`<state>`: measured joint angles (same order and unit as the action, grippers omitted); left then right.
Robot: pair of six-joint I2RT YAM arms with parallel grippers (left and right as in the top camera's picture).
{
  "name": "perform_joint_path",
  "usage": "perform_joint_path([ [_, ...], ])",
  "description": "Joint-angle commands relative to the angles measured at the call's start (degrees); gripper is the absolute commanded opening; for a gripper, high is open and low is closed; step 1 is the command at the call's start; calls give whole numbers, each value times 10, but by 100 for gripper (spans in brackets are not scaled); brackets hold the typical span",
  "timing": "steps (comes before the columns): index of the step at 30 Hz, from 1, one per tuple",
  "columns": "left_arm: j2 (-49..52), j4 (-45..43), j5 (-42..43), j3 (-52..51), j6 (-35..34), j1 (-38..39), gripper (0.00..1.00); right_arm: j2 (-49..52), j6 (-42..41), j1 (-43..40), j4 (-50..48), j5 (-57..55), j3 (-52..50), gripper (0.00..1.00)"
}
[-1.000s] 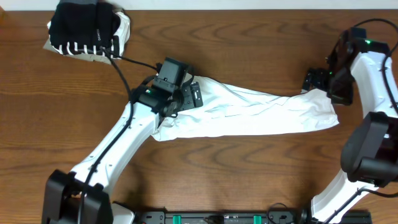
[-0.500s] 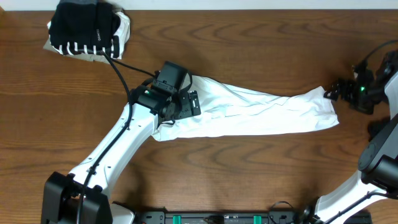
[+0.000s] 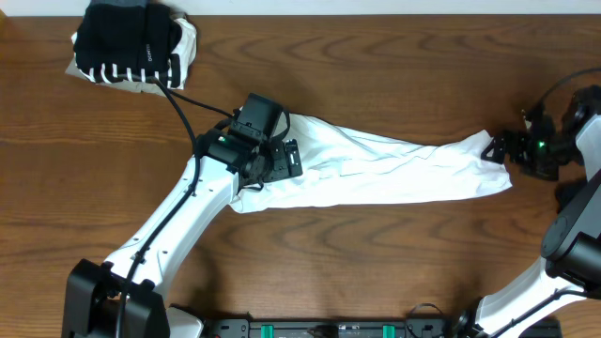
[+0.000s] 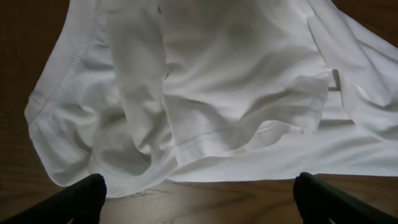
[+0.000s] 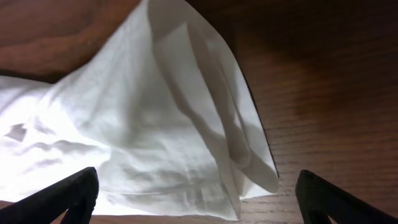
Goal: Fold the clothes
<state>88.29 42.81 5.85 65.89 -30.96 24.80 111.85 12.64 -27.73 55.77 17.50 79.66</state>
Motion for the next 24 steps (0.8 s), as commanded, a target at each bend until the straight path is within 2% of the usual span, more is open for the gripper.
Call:
perform_joint_path([
  [1,-3,3,1,-14,11,-1,98,-8,15,-5,-5,-10,-14,99],
  [15,-3,22,1,-19,11,-1,98,0,24,-8,-55,21,-46,99],
  [24,-3,26,15,-19,4,-1,98,49,24,-9,-50,30,-47,99],
])
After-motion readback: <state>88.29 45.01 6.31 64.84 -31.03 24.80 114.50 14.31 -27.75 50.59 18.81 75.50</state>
